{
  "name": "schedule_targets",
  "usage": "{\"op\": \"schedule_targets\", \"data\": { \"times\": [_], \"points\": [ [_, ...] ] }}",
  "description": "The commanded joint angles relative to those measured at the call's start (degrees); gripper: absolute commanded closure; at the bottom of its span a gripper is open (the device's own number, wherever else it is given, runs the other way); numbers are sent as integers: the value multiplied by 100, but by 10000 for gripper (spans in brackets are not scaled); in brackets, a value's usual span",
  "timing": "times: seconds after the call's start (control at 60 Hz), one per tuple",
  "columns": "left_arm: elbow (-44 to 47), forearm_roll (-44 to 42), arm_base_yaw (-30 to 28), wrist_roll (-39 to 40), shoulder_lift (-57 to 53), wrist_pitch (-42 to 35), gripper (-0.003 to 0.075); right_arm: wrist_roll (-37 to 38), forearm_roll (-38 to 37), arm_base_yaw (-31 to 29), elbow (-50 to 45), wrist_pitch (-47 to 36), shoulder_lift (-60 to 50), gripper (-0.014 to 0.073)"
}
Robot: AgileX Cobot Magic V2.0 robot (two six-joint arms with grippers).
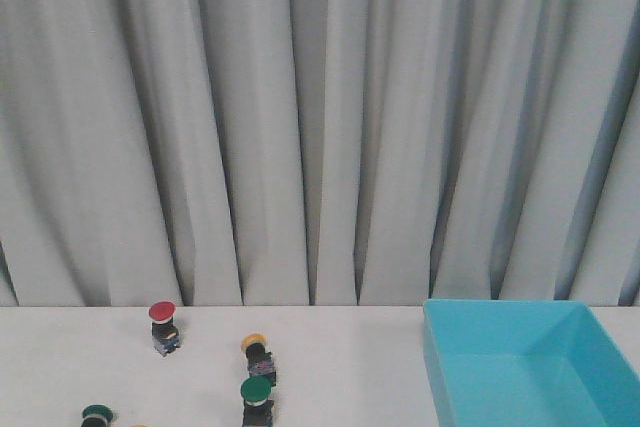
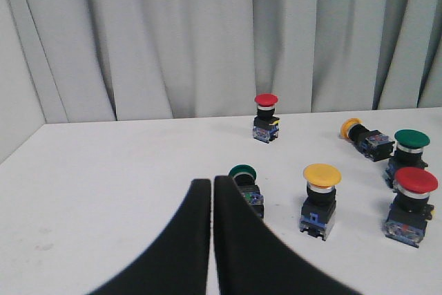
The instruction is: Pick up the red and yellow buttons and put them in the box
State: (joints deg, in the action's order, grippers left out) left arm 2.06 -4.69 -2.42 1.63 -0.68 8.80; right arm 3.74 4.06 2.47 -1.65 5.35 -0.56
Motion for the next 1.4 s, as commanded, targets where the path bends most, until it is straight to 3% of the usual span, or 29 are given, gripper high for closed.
{"op": "schedule_targets", "data": {
  "times": [0.0, 0.6, 0.8, 0.883, 0.95, 1.0, 1.067, 1.15, 1.217, 1.383],
  "points": [
    [-2, 36, 31, 54, -83, -459, 726, -37, -29, -3, -81, -409, -109, 602],
    [-2, 36, 31, 54, -83, -471, 726, -37, -29, -3, -81, -409, -109, 602],
    [-2, 36, 31, 47, -83, -827, 726, -207, -189, -3, -81, -730, -109, 602],
    [-41, 215, 31, 164, -83, -1772, 726, 297, 457, -3, 45, -1432, -109, 602],
    [-128, 605, 31, 464, -77, -3219, 726, 667, 899, -3, 304, -2218, -109, 602],
    [-289, 764, 31, 446, -47, -4258, 726, 594, 803, -3, 627, -2954, -87, 602],
    [-719, 1012, 31, 188, 219, -4773, 726, 217, 144, -3, 1274, -3515, 190, 602],
    [-1641, 1150, 31, -271, 983, -4414, 726, 166, -1176, -3, 2517, -2682, 1124, 602],
    [-2661, 1085, 55, -349, 1871, -3624, 726, 518, -1985, -3, 3543, -1841, 2097, 602],
    [-4779, 1085, 554, -280, 3508, -1255, 726, 1272, -2237, -3, 5035, -61, 4307, 602]
  ]
}}
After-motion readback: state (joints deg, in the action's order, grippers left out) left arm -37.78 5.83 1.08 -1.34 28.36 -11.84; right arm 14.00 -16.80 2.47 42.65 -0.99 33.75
